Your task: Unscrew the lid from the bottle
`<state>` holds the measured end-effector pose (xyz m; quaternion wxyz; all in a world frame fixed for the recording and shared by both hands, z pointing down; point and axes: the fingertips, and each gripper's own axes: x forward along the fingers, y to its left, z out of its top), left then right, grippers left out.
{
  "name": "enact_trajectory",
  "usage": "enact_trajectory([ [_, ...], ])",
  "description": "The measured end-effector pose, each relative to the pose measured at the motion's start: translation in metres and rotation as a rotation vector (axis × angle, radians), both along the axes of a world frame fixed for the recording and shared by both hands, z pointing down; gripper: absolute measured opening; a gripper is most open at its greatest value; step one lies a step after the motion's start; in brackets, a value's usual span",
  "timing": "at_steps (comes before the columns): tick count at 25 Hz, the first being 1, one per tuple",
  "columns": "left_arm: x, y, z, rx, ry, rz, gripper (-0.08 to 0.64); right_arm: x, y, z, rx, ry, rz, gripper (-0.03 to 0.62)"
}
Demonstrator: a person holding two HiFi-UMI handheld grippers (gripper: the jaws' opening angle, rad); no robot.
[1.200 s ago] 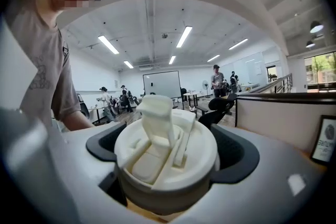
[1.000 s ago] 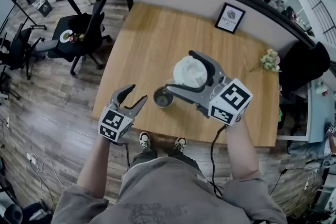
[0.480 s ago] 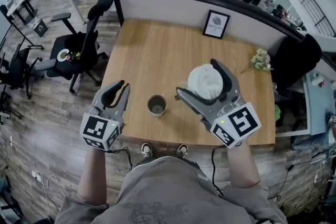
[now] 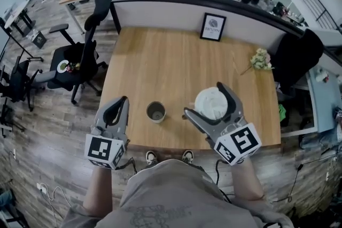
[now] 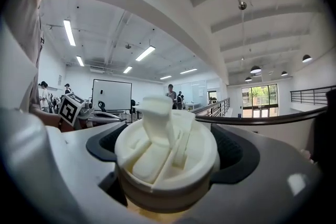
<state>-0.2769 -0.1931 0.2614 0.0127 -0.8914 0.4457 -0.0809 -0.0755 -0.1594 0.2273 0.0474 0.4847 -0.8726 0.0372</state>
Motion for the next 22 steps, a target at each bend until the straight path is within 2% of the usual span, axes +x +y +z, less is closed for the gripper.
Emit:
enact_trajectory([
  [6, 0.006, 0.013, 0.020, -0.056, -0.010, -0.008, 0.000, 0.008, 0.008, 0.024, -0.062, 0.011, 0.015, 0.500],
  [16, 0.013, 0.014, 0.011, -0.041, -0.014, 0.008, 0.000, 0.001, 0.007, 0.025, -0.078, 0.020, -0.033, 0.500],
  [22, 0.011, 0.015, 0.014, -0.052, -0.027, 0.010, 0.000, 0.003, 0.007, 0.028, -0.098, 0.022, -0.025, 0.500],
])
